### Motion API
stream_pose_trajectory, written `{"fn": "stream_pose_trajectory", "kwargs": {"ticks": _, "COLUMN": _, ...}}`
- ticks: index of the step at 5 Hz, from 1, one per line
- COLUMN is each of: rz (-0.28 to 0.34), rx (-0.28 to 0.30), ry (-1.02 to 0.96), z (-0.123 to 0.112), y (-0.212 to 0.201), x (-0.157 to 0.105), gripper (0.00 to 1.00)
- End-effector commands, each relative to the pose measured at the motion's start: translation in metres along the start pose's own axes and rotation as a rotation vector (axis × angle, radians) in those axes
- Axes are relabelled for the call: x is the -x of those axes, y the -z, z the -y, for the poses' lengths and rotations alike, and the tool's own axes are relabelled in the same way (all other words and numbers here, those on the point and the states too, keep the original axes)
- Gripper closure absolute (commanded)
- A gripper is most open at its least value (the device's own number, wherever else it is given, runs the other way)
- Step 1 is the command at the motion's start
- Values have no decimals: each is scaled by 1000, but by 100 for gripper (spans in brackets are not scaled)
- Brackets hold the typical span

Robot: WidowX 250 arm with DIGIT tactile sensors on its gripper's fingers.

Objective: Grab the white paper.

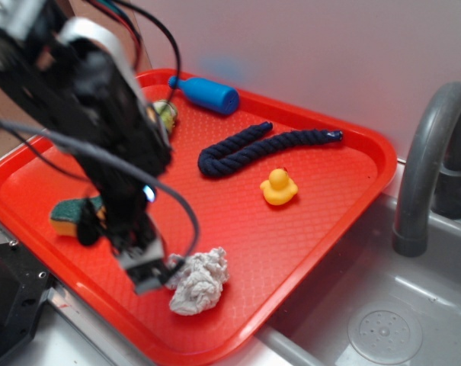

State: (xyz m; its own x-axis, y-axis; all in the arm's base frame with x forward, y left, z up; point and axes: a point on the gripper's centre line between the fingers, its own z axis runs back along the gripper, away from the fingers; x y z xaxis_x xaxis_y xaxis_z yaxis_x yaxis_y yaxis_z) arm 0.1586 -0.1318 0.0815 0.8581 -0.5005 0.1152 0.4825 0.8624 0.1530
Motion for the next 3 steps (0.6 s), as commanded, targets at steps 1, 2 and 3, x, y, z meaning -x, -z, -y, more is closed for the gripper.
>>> {"fn": "stream_pose_trajectory", "kwargs": {"ticks": 1, "rz": 36, "rx": 67, "ry": 12, "z": 33, "y": 25, "x": -12, "gripper": 0}}
{"fn": "stream_pose_trajectory", "kwargs": {"ticks": 2, "rz": 3, "rx": 94, "ry": -8, "z": 41, "y": 43, "x": -11, "gripper": 0}}
{"fn": "stream_pose_trajectory", "kwargs": {"ticks": 3, "rz": 2, "rx": 67, "ry": -37, "z": 37, "y": 51, "x": -6, "gripper": 100}}
